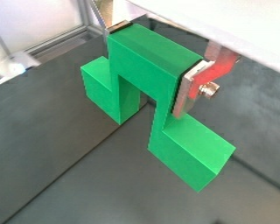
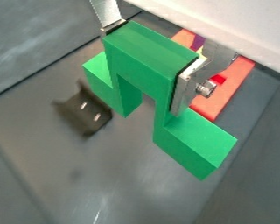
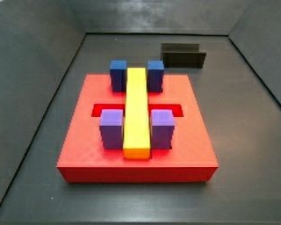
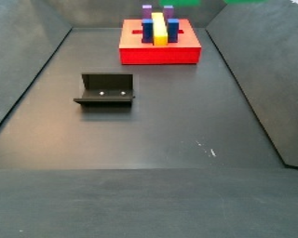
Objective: Pick up the green object. Move up. Move to above the board. Insert the green object.
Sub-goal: Move to above the board.
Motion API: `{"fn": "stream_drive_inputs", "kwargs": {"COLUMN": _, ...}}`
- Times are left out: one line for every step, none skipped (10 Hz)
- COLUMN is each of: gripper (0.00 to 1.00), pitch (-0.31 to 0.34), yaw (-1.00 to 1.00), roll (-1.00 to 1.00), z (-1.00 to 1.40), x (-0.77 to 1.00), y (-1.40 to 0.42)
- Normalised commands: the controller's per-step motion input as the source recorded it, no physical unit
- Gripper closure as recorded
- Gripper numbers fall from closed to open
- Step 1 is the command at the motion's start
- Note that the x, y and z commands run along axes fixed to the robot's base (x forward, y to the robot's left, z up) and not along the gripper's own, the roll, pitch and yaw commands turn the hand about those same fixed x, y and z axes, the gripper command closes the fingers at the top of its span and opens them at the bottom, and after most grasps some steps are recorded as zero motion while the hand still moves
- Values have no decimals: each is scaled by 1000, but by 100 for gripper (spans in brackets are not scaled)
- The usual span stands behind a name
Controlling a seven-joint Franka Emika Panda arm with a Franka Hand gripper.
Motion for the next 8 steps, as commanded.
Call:
{"fn": "stream_drive_inputs", "kwargs": {"gripper": 100, "pitch": 44, "yaw": 25, "roll": -8, "z": 156, "x": 287, "y": -1400}}
{"fn": "stream_drive_inputs", "kwargs": {"gripper": 100, "pitch": 62, "yaw": 15, "roll": -28, "z": 161, "x": 295, "y": -1400}}
{"fn": "stream_drive_inputs", "kwargs": {"gripper": 100, "pitch": 100, "yaw": 10, "roll": 3, "z": 160, "x": 311, "y": -1400}}
{"fn": "stream_drive_inputs", "kwargs": {"gripper": 100, "pitch": 116, "yaw": 12, "roll": 0, "z": 162, "x": 322, "y": -1400}}
{"fn": "stream_drive_inputs", "kwargs": {"gripper": 100, "pitch": 149, "yaw": 8, "roll": -6, "z": 172, "x": 348, "y": -1400}}
{"fn": "stream_drive_inputs", "kwargs": {"gripper": 100, "pitch": 154, "yaw": 6, "roll": -8, "z": 178, "x": 358, "y": -1400}}
{"fn": "stream_drive_inputs", "kwargs": {"gripper": 100, "pitch": 156, "yaw": 11, "roll": 16, "z": 181, "x": 383, "y": -1400}}
{"fn": "stream_drive_inputs", "kwargs": {"gripper": 100, "pitch": 164, "yaw": 10, "roll": 10, "z": 132, "x": 310, "y": -942}}
